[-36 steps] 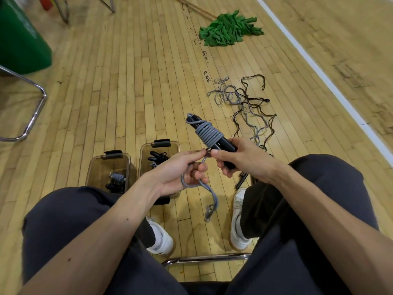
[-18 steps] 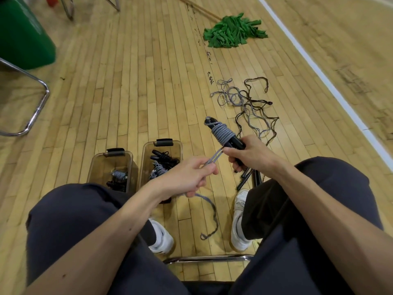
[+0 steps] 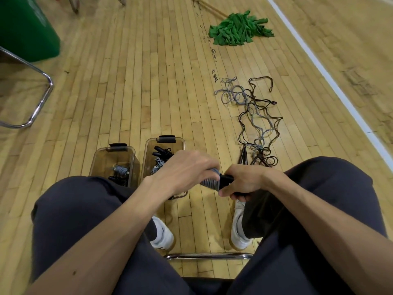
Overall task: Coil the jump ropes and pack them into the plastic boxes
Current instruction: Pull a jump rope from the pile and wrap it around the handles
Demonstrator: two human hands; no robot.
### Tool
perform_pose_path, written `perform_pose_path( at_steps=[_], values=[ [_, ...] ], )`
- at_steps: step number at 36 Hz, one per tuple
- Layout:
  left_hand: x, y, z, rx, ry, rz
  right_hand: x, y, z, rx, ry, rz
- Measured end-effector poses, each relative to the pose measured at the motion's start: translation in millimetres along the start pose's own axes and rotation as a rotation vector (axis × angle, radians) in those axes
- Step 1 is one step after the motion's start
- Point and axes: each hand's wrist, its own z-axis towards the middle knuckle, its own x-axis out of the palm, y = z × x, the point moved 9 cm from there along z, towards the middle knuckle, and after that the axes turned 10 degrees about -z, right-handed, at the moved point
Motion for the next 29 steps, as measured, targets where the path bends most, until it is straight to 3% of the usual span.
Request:
perform_pose_path(
  at_steps=[4, 13, 22, 29],
  values=[
    [-0.3, -5.6, 5.5, 0.063, -0.05, -0.024, 12.5, 9.5, -3.5, -0.053, 0.082, -0.05],
    [8.5, 25.8, 10.8, -0.148, 0.033, -0.346, 20.0, 17.8, -16.7, -0.172, 0.153, -0.015],
    [11.9, 31.0, 10.9, -0.249, 0.092, -0.723, 14.0, 31.2, -35.8, -0.32, 0.121, 0.144],
    [12.0, 35.1, 8.6, -0.343, 0.092, -0.973, -7.6, 44.8, -47.7, -0.446, -0.02, 0.265]
  ],
)
